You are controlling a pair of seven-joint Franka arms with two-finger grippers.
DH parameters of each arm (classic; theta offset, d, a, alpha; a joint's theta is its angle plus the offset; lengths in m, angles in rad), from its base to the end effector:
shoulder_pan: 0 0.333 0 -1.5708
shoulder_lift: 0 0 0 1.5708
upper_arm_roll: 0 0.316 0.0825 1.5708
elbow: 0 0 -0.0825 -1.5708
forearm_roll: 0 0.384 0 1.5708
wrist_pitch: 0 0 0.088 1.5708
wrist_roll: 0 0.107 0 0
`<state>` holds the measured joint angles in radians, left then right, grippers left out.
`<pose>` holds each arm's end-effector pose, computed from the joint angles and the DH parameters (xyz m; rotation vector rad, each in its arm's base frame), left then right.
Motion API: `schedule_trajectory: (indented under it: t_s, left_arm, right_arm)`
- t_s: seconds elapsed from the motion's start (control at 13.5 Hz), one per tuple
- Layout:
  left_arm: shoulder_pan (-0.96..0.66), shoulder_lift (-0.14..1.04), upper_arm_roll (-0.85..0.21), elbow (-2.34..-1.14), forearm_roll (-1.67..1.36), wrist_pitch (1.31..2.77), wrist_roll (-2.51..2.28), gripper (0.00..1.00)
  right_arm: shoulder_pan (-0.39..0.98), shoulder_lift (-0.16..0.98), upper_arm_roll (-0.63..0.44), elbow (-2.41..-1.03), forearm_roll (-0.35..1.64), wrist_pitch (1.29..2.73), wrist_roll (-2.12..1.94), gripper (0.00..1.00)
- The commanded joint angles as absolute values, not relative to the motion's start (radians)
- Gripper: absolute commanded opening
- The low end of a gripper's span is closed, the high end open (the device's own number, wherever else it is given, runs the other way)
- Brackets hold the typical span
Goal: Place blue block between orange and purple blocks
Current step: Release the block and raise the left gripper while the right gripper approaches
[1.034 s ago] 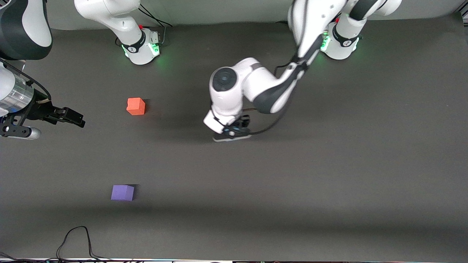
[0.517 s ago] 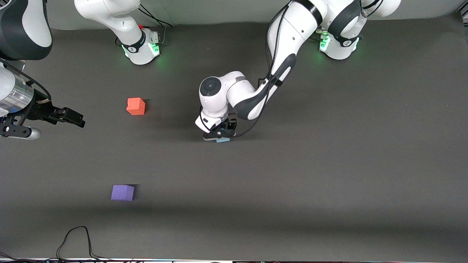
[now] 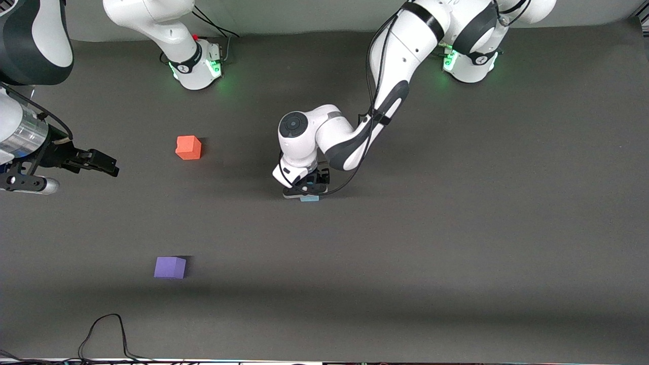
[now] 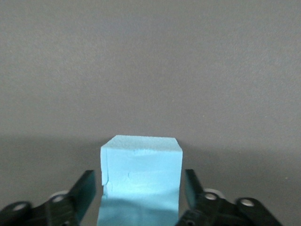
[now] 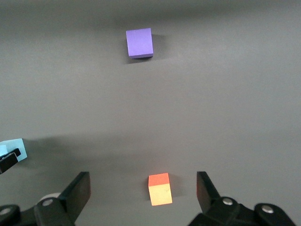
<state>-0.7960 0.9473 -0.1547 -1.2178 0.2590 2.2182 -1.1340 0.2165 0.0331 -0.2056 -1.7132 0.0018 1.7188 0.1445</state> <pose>0.4769 -0.5969 0.2069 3.1214 0.1580 0.1700 0.5702 0.0079 0.5513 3.1273 -0.2096 -0.0413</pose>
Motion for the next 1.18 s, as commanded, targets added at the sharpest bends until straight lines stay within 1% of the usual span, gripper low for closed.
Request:
schedule_trajectory:
  t_s: [0.0, 0.15, 0.37, 0.52, 0.66, 0.81, 0.96, 1.11]
  left_arm:
    - [-0.776, 0.904, -0.152, -1.193, 0.265, 2.151, -1.140, 1.00]
    - [-0.711, 0.833, -0.198, -1.193, 0.258, 2.044, -1.112, 1.00]
    - [-0.501, 0.695, -0.296, -1.207, 0.132, 1.886, -0.930, 1.00]
    - [-0.355, 0.556, -0.302, -1.312, 0.034, 1.810, -0.774, 1.00]
    - [-0.212, 0.403, -0.302, -1.463, -0.023, 1.784, -0.611, 1.00]
    - [-0.085, 0.274, -0.301, -1.563, -0.060, 1.709, -0.426, 1.00]
    - [0.036, 0.213, -0.298, -1.580, -0.061, 1.594, -0.245, 1.00]
    - [0.141, 0.167, -0.295, -1.580, -0.060, 1.520, -0.096, 1.00]
  right_arm:
    - [0.216, 0.047, -0.212, -1.698, 0.012, 1.707, 0.115, 1.00]
    - [0.218, 0.060, -0.212, -1.698, 0.012, 1.704, 0.089, 1.00]
    - [0.239, 0.064, -0.190, -1.687, 0.031, 1.713, 0.048, 1.00]
    - [0.276, 0.083, -0.186, -1.658, 0.125, 1.717, 0.058, 1.00]
    - [0.346, 0.124, -0.181, -1.620, 0.155, 1.715, 0.107, 1.00]
    - [0.458, 0.168, -0.179, -1.589, 0.170, 1.729, 0.235, 1.00]
    - [0.558, 0.215, -0.179, -1.586, 0.169, 1.799, 0.348, 1.00]
    - [0.624, 0.276, -0.179, -1.586, 0.169, 1.891, 0.409, 1.00]
